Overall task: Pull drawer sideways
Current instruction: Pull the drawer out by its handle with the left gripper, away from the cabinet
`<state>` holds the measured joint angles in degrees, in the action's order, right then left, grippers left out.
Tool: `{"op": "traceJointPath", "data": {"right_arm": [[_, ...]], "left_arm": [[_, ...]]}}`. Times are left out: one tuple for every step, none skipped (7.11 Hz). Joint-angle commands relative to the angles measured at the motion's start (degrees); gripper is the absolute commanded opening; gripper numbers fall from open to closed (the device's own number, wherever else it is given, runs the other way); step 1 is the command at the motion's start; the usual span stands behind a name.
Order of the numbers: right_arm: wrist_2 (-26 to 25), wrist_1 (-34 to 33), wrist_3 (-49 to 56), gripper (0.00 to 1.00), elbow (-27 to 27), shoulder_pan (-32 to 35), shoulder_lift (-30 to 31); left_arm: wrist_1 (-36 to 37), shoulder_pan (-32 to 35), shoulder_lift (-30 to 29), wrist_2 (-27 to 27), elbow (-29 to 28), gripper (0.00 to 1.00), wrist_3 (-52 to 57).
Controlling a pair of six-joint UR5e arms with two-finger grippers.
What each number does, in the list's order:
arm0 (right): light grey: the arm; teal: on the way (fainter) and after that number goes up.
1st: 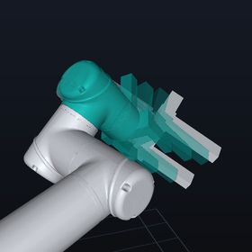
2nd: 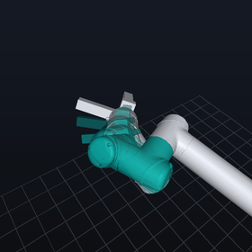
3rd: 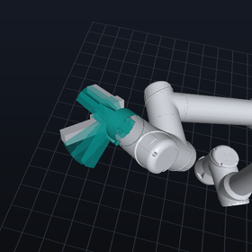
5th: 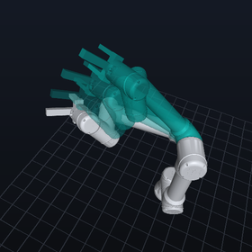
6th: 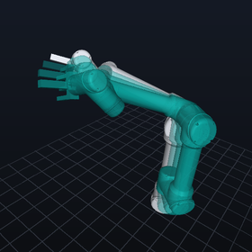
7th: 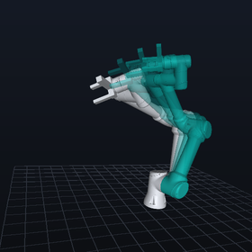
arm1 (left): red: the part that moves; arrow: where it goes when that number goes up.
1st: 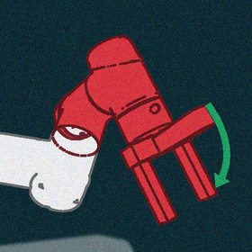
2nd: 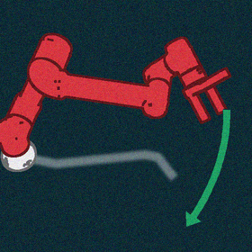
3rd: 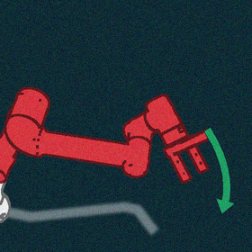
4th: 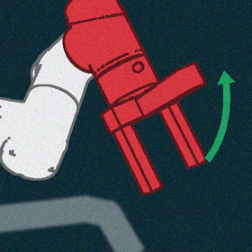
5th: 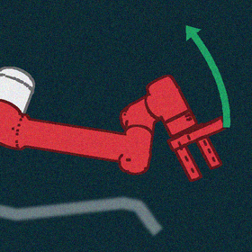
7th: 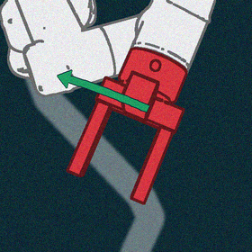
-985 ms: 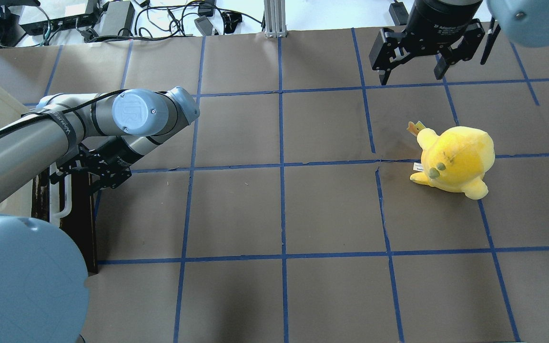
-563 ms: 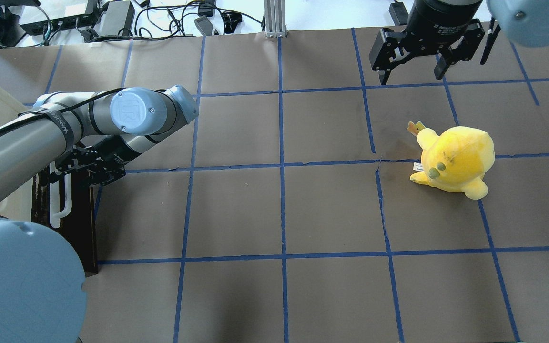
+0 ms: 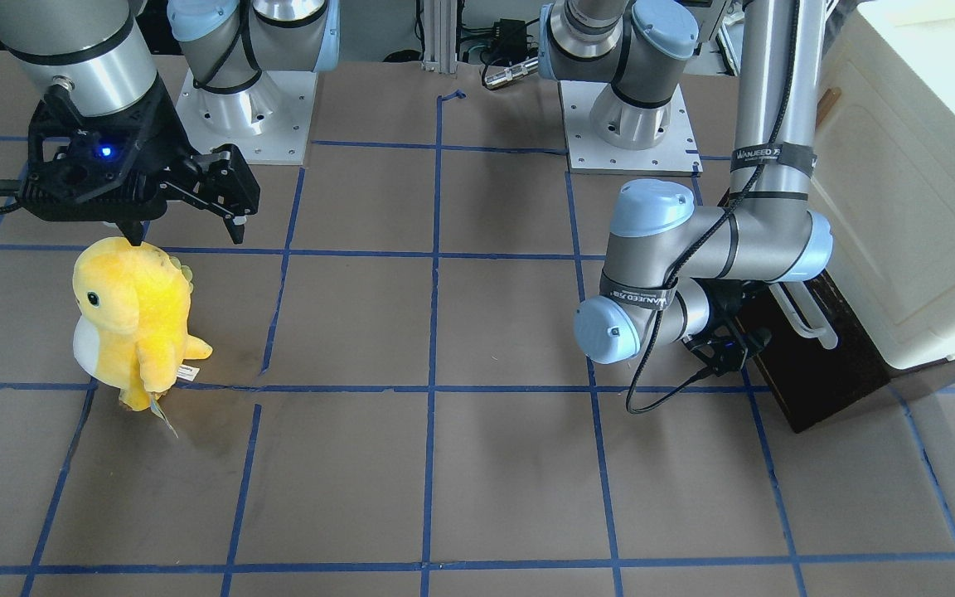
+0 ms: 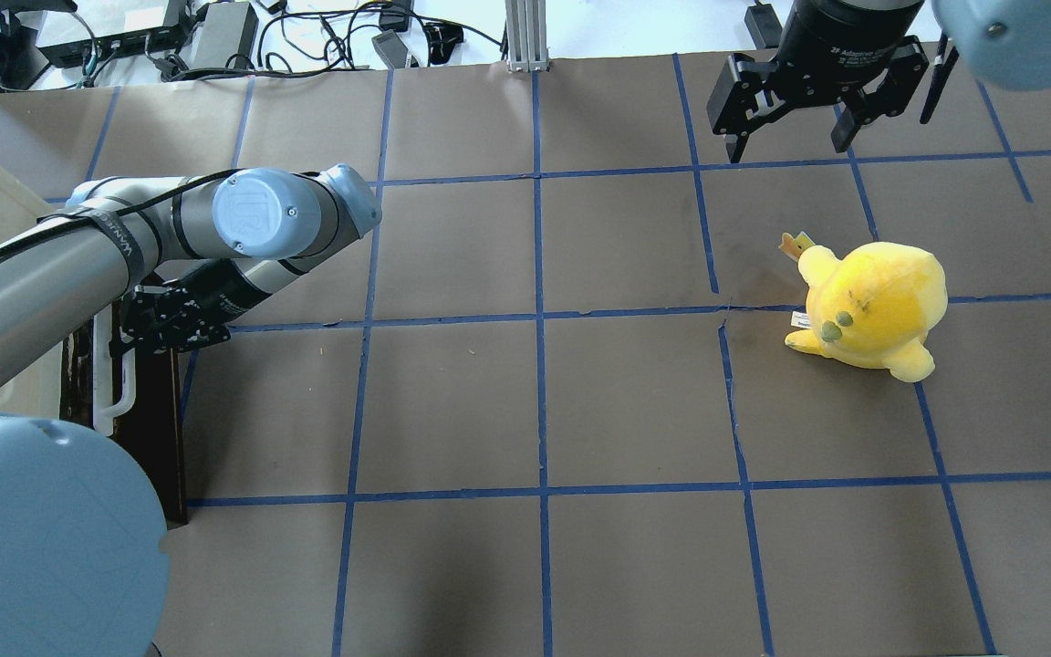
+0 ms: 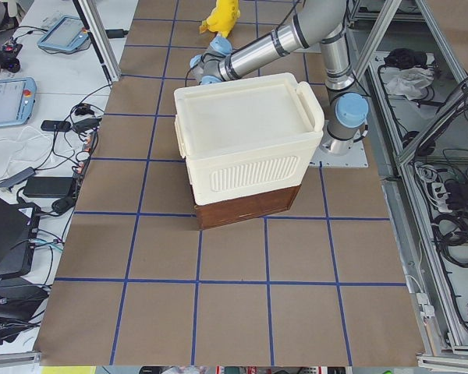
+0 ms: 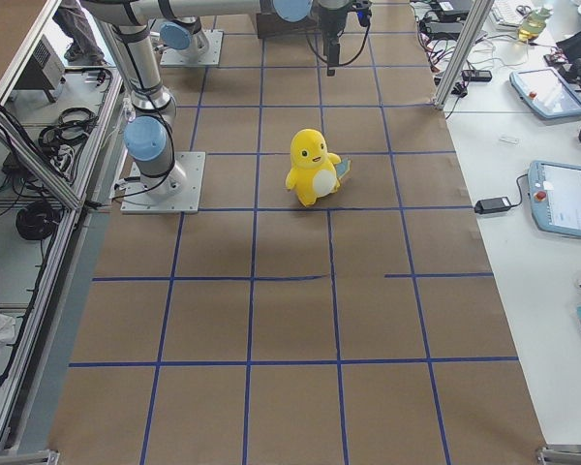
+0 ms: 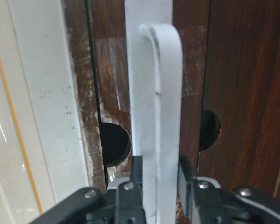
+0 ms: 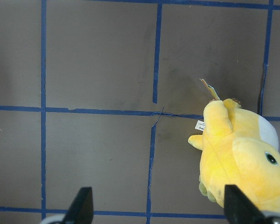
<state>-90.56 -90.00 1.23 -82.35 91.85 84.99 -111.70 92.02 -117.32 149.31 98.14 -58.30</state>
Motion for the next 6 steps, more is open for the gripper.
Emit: {"op": "traceJointPath", "data": {"right_arm": [[0.03,0.0,0.0,1.0,0.0,0.0,0.0],[-0.06,0.0,0.0,1.0,0.0,0.0,0.0],[0.03,0.0,0.0,1.0,0.0,0.0,0.0],[0.03,0.0,0.0,1.0,0.0,0.0,0.0],[0.03,0.0,0.0,1.0,0.0,0.0,0.0],[0.03,0.0,0.08,1.0,0.0,0.0,0.0]], "left_arm": [[0.6,0.0,0.33,0.01,-0.14,0.18,-0.24],[0.69,0.0,0.16,0.01,-0.06,0.16,-0.32],[0.69,0.0,-0.28,-0.07,-0.06,0.16,-0.41],[0.69,0.0,-0.63,0.01,-0.06,0.16,-0.41],[0.87,0.0,-1.07,-0.07,-0.06,0.16,-0.41],[1.04,0.0,-1.24,-0.08,-0.14,0.16,-0.32]]}}
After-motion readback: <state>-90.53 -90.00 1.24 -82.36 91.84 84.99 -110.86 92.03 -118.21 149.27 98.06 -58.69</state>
